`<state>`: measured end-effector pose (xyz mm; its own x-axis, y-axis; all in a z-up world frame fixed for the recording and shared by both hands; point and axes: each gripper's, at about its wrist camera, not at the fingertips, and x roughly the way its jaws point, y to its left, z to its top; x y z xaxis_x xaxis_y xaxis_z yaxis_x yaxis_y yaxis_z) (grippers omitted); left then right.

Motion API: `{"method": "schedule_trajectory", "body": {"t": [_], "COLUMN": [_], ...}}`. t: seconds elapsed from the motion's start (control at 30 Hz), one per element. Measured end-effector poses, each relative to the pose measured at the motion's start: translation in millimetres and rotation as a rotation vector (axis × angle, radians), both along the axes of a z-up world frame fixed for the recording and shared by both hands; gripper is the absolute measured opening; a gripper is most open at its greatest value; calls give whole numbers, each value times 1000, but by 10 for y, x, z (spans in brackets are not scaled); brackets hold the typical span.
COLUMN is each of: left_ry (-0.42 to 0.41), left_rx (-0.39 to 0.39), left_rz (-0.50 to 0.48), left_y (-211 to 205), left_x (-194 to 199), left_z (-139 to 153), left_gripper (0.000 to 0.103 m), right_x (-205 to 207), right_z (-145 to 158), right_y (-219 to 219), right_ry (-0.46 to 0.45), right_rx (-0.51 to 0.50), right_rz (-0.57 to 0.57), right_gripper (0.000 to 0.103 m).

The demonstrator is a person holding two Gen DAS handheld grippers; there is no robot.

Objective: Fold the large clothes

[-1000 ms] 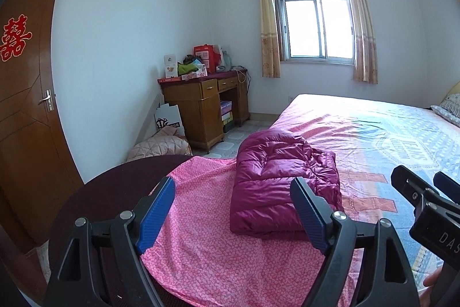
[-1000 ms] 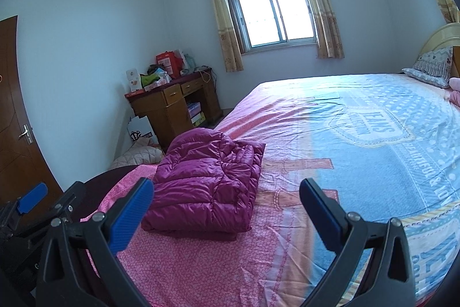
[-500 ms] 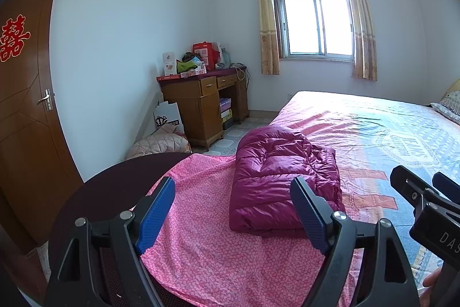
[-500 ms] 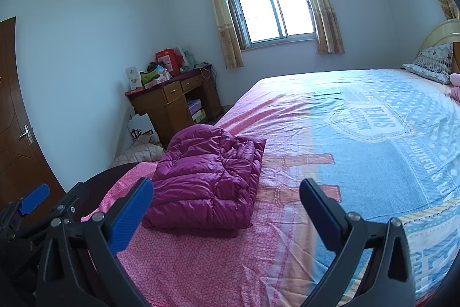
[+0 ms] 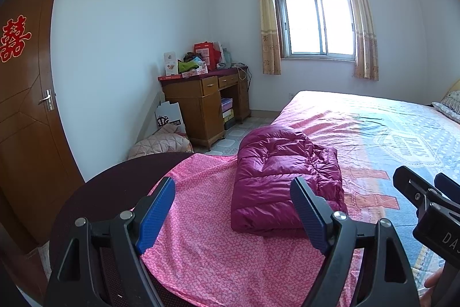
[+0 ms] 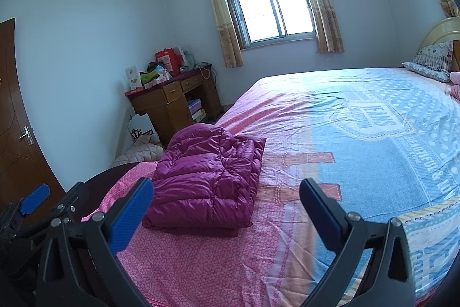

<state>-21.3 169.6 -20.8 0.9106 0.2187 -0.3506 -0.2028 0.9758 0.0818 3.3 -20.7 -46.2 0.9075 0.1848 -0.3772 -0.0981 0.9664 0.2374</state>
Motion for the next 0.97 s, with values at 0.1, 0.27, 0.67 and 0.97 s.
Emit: {"method": "schedule_trajectory", "body": {"t": [0.1, 0.27, 0.67, 0.97], "left_ry": [0, 1, 38, 74], "left_rx": [0, 12, -3, -32], "left_rz": [2, 18, 35, 83], "left_y": [-2, -19, -16, 203], "left_x": [10, 42, 122, 299], "left_z": [-5, -24, -93, -222], "left_gripper": [83, 83, 83, 83], "right_x": [1, 12, 22, 41], "right_z": [-1, -13, -45, -79], "right_y": [-5, -2, -24, -23], "right_ry": [-1, 4, 12, 23], "right_rx": [0, -4, -3, 4], "right_rz": [0, 0, 1, -5], "right_gripper": [103, 103, 103, 103]}}
